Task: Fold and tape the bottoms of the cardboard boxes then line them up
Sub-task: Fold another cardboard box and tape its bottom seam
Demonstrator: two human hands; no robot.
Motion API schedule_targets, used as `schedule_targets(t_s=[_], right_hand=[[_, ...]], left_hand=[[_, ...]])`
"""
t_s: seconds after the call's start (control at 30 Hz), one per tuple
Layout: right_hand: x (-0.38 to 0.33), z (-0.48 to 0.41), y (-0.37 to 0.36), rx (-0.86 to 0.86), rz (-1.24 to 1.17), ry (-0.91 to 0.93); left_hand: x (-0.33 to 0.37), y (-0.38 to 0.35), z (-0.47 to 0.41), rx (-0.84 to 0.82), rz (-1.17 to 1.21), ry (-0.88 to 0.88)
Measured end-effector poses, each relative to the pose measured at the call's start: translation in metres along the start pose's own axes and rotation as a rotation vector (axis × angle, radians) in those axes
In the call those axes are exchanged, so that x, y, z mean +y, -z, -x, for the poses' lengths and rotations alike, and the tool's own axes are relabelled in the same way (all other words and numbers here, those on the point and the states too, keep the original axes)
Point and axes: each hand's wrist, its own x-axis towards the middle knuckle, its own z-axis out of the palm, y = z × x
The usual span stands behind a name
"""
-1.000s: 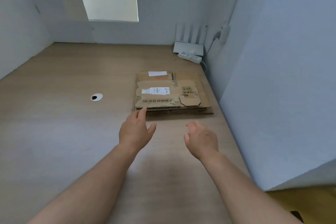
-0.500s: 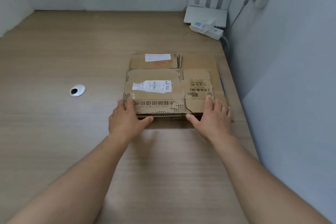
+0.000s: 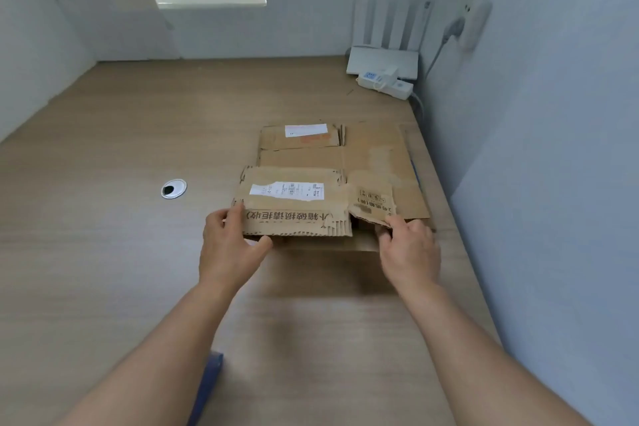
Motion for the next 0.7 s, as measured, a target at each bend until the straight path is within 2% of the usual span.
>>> schedule_targets(t_s=[0.17,0.3,0.37,0.47,0.57,0.7], right_hand=[[-0.015,0.036,0.035,0.043,-0.443,-0.045],[-0.037,0.072,0.069,0.143,-0.535,0.039],[-0.043,0.089,0.082,0.168,-0.529,0.073],[-0.043,0.118,0.096,0.158,-0.466,0.084],[-0.030,0.151,0.101,0.092,-0.302,0.083],[-0.007,0.179,0.101,-0.012,-0.248,-0.012]], left_hand=[[0.006,0.036,0.033,0.110,0.219,-0.101],[0.018,0.061,0.059,0.192,0.393,-0.131],[0.019,0.071,0.068,0.198,0.383,-0.136],[0.013,0.081,0.083,0.140,0.247,-0.130],[0.005,0.086,0.100,0.078,0.223,-0.135],[-0.008,0.077,0.116,-0.044,0.288,-0.051]])
